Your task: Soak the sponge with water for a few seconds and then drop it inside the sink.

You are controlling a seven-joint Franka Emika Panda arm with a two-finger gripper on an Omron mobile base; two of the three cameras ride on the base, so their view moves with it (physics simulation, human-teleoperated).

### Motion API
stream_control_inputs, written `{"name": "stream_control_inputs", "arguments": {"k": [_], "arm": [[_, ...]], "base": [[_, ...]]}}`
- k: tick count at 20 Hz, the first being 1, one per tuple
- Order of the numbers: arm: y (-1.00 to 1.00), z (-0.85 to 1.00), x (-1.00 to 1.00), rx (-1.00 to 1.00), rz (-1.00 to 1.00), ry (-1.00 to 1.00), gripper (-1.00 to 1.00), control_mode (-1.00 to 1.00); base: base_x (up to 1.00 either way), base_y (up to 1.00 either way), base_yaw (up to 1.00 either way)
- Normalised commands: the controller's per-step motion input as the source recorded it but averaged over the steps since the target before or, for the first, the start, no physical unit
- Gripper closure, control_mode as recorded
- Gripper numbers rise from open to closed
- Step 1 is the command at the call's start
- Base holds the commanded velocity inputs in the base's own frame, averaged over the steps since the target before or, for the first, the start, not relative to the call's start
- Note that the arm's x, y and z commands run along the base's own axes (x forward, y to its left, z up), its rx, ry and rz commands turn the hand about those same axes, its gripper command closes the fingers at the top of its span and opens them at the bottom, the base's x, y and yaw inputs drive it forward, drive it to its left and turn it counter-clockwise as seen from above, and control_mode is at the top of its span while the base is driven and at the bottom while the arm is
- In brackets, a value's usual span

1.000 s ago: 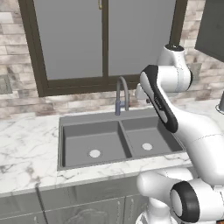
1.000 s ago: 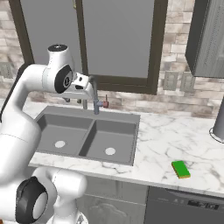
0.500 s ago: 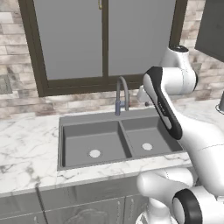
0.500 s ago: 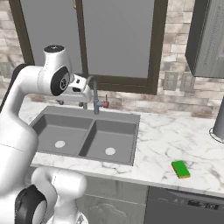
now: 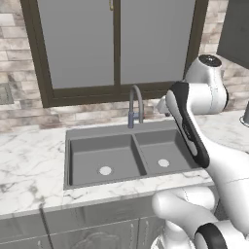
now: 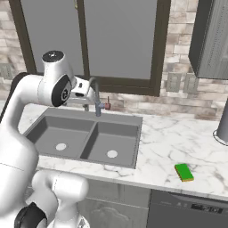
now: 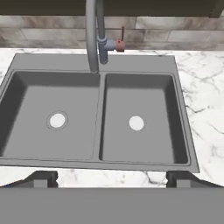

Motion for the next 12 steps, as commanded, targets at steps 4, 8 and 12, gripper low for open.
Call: {"name": "stream_control_inputs", "arguments": {"k": [4, 8, 12], "arm": [[-0.24, 0.00, 0.00, 0.02, 0.00, -0.29, -1.00, -1.00], [-0.20, 0.00, 0.00, 0.07, 0.00, -0.29, -1.00, -1.00], [-0.11, 0.00, 0.00, 0.08, 0.01, -0.28, -1.00, -1.00]], "base": [[0.00, 0.00, 0.00], [0.00, 0.00, 0.00], [0.00, 0.00, 0.00]]}}
